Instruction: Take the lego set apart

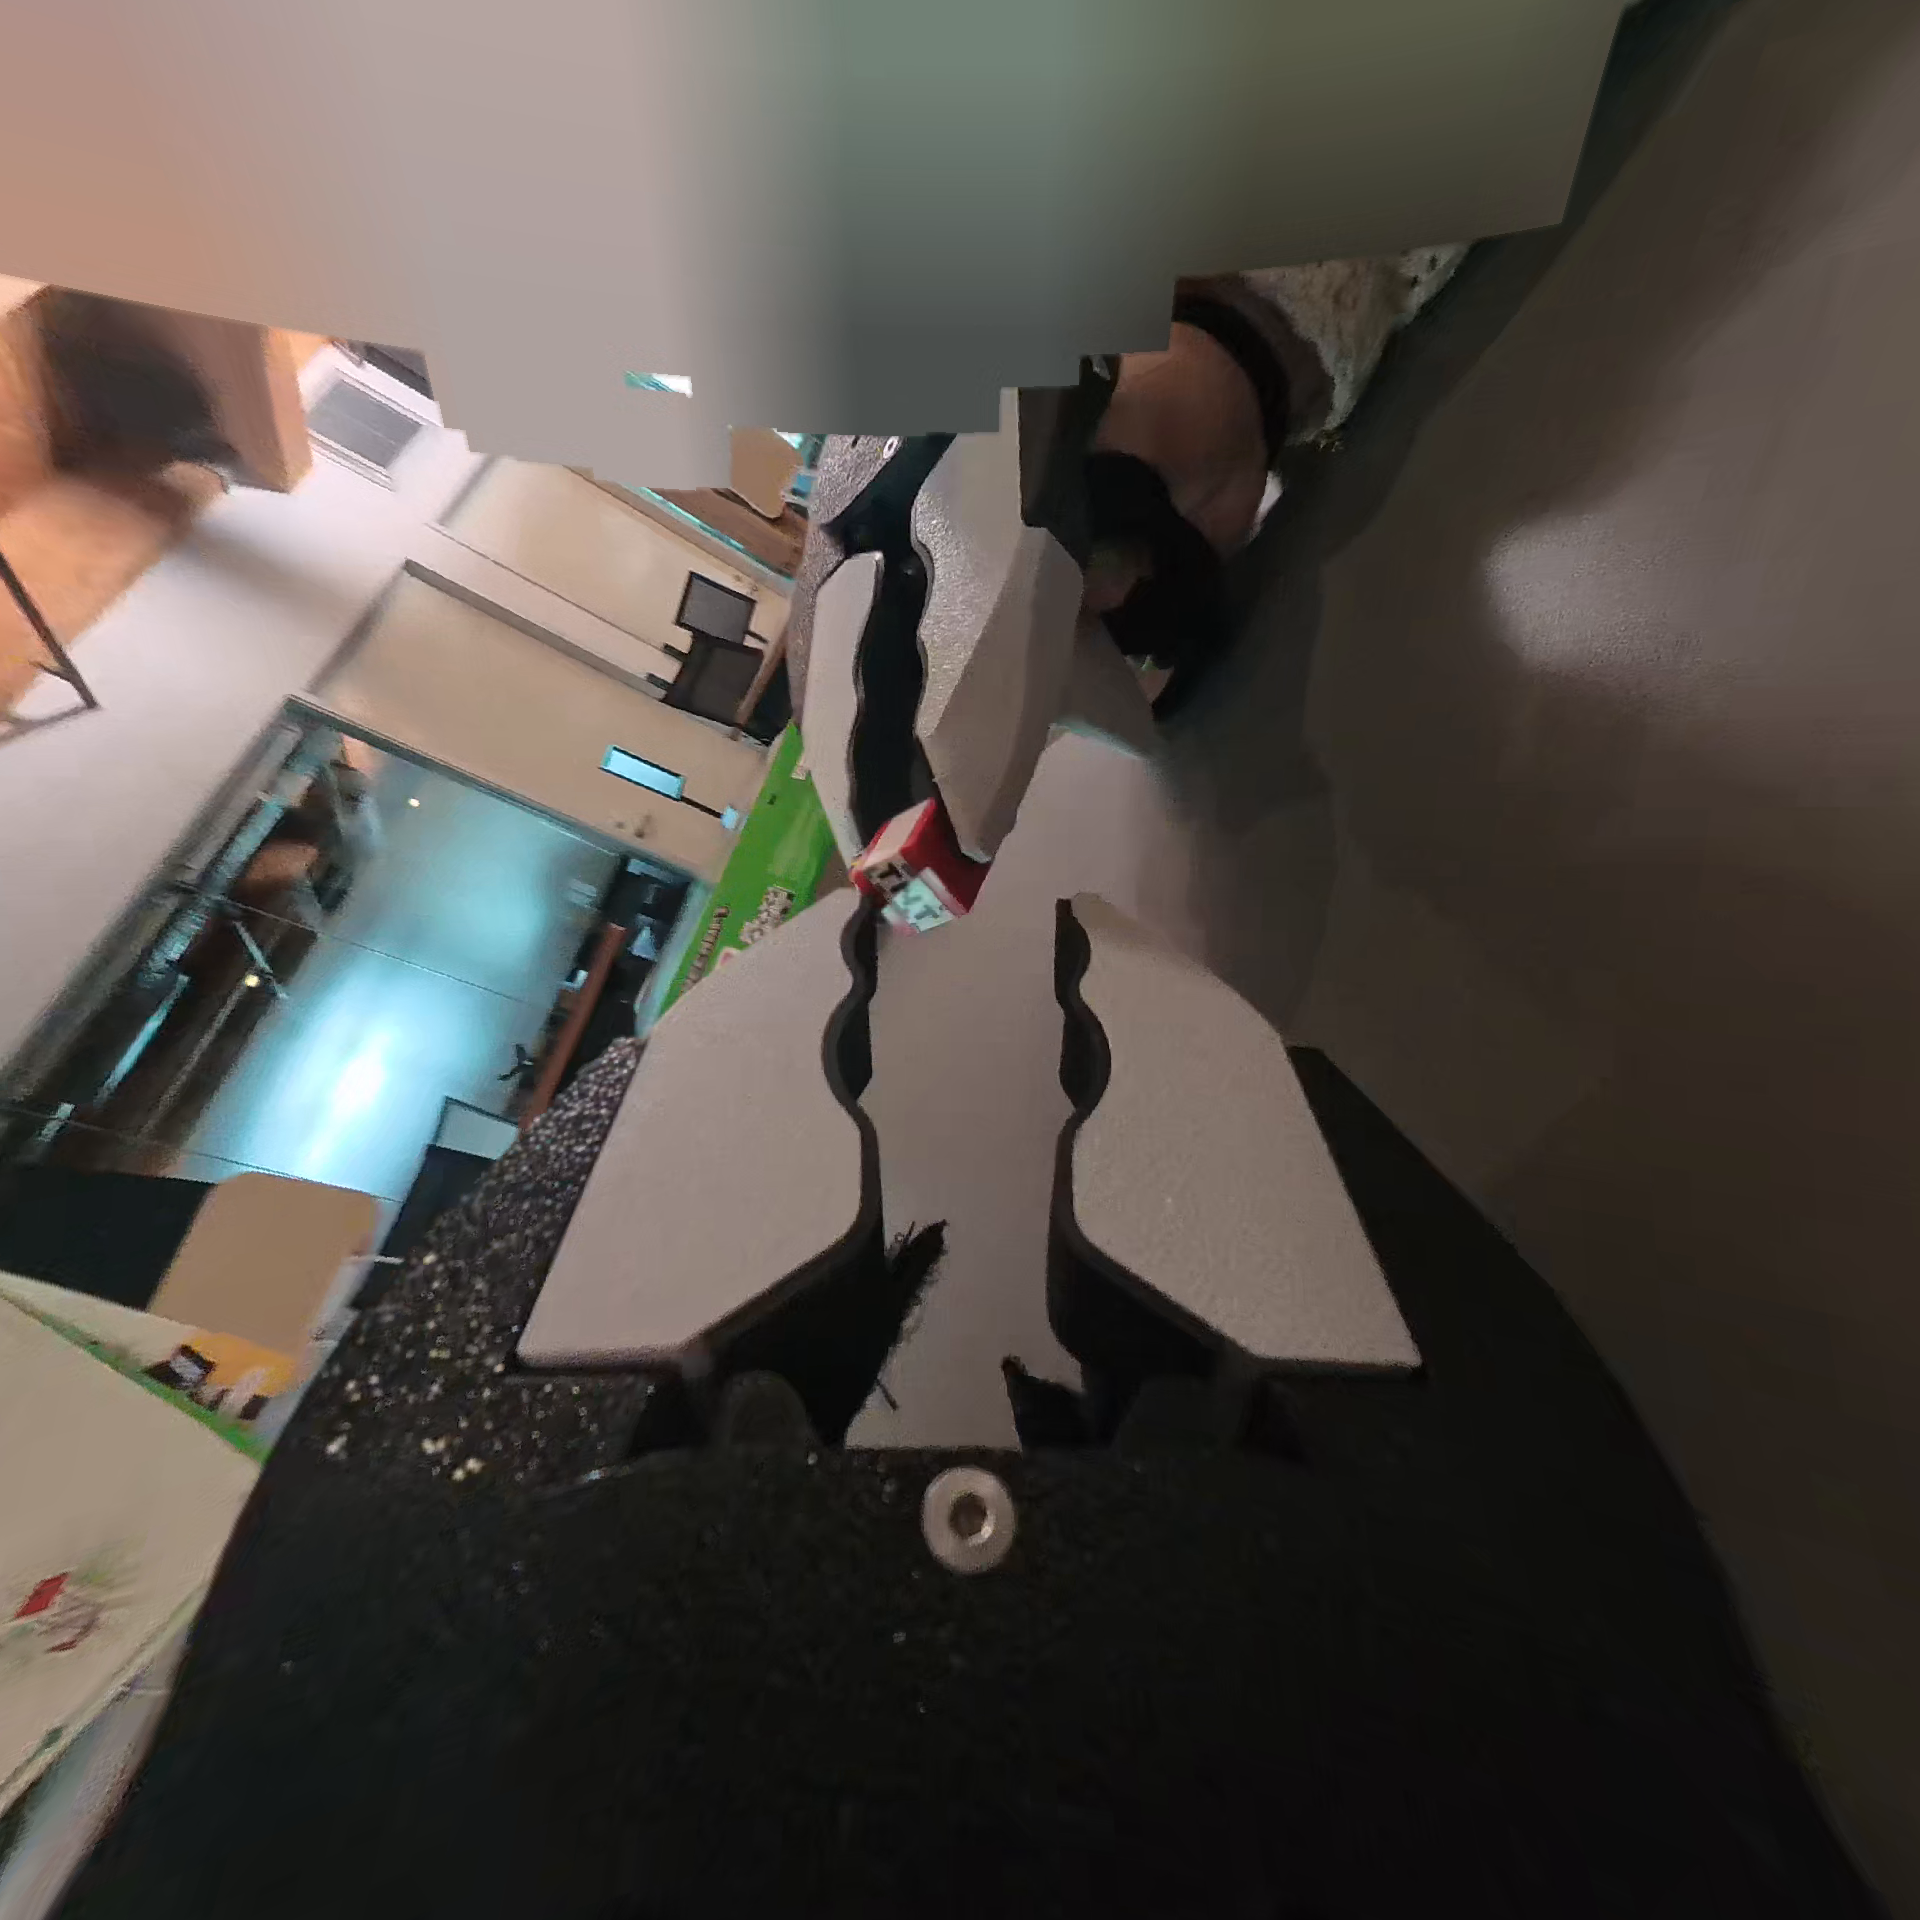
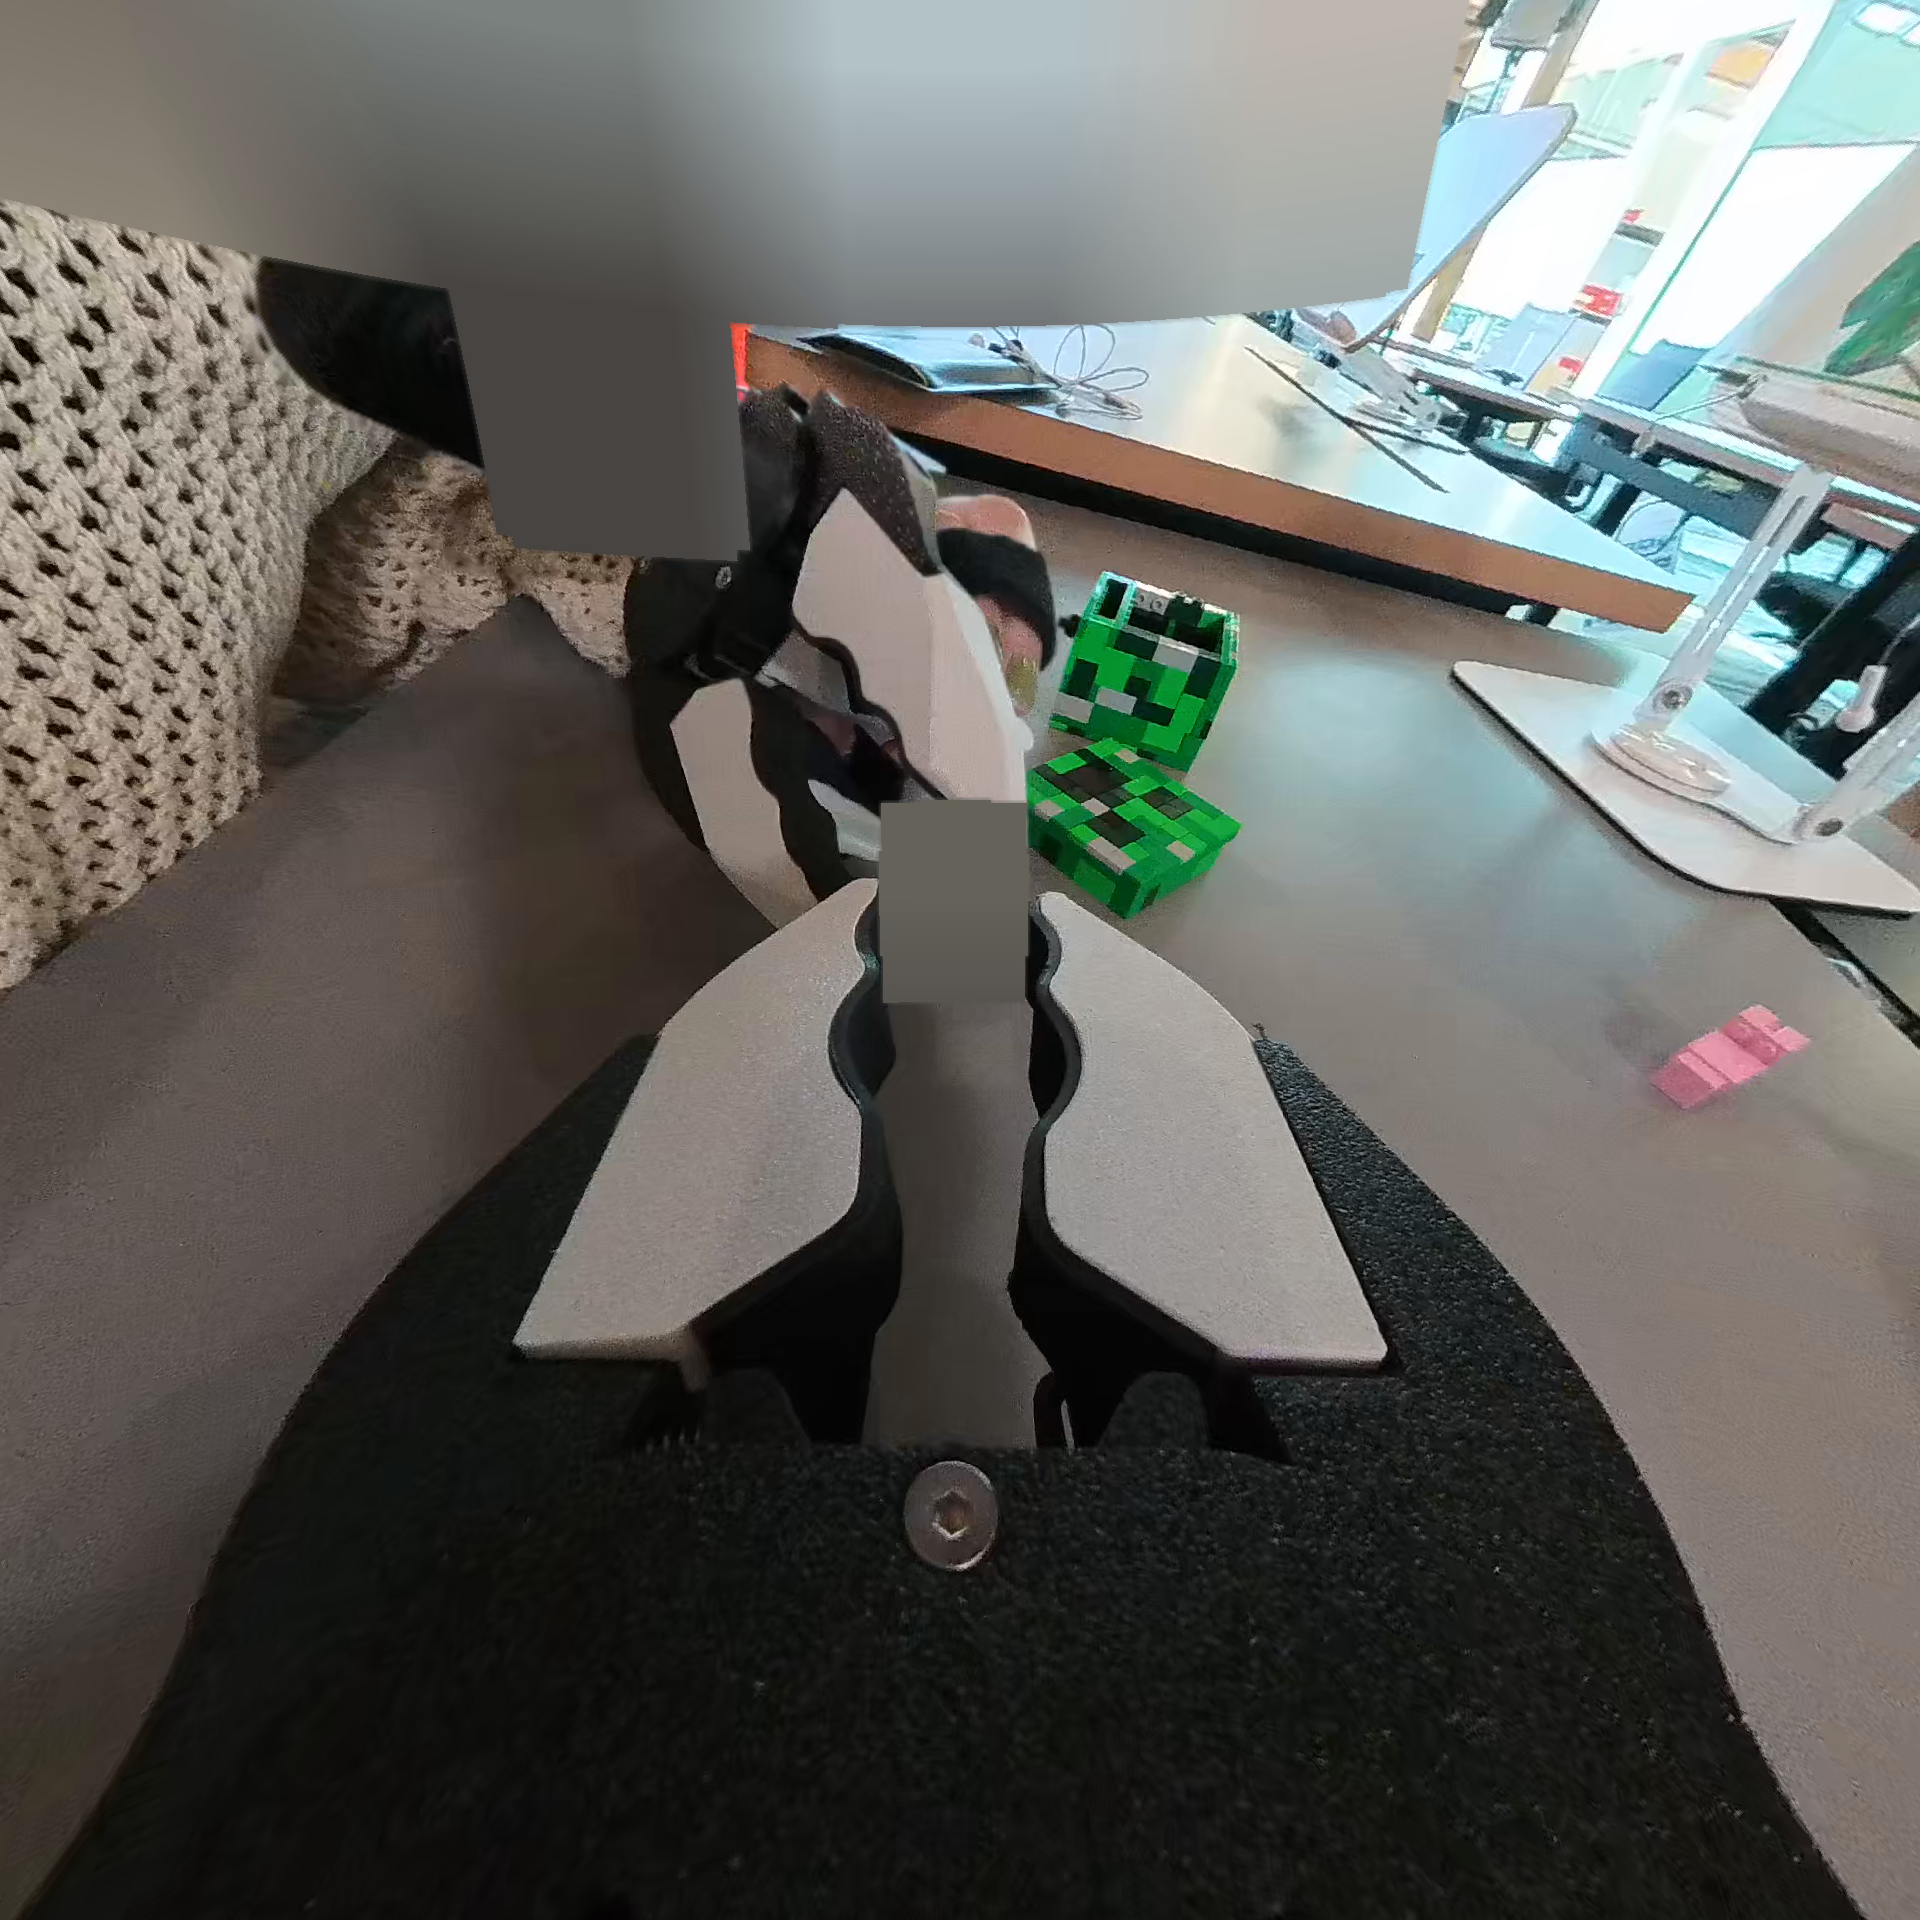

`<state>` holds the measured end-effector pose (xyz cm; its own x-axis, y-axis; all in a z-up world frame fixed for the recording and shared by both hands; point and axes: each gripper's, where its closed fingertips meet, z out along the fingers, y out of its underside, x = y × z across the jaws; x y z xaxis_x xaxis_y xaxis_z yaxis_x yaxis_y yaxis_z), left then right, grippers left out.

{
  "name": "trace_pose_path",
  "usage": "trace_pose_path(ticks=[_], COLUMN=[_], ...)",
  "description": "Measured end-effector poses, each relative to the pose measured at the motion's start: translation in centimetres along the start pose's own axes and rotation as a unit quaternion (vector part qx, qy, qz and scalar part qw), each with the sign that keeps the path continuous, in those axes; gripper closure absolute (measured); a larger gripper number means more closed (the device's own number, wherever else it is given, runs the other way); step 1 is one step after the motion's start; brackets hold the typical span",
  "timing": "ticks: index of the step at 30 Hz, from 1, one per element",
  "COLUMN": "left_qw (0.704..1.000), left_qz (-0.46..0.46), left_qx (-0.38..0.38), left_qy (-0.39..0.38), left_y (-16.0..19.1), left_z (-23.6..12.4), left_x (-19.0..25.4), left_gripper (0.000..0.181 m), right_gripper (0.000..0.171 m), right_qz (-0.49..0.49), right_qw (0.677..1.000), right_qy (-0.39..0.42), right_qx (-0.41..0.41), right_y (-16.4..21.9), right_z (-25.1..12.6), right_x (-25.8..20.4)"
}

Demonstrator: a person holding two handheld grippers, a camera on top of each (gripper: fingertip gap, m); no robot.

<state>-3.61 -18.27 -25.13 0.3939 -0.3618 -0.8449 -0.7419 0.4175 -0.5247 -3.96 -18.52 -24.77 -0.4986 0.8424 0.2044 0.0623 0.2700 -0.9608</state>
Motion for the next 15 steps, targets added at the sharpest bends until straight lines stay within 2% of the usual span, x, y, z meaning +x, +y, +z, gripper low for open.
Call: trace_pose_path(ticks=[1, 15], left_qw=[1.0, 0.995], left_qz=[0.007, 0.1], left_qx=[0.002, 0.0], left_qy=[-0.005, -0.031], left_y=[-0.1, -0.5], left_z=[0.0, -0.2], left_x=[-0.1, 0.2], left_gripper=[0.15, 0.159], right_gripper=[0.15, 0.15], right_qz=[0.001, 0.054], right_qw=[1.0, 0.996], right_qy=[-0.004, -0.061], right_qx=[-0.001, -0.035], right_y=[0.0, 0.7], right_z=[0.0, 0.6], right_x=[-0.1, -1.2])
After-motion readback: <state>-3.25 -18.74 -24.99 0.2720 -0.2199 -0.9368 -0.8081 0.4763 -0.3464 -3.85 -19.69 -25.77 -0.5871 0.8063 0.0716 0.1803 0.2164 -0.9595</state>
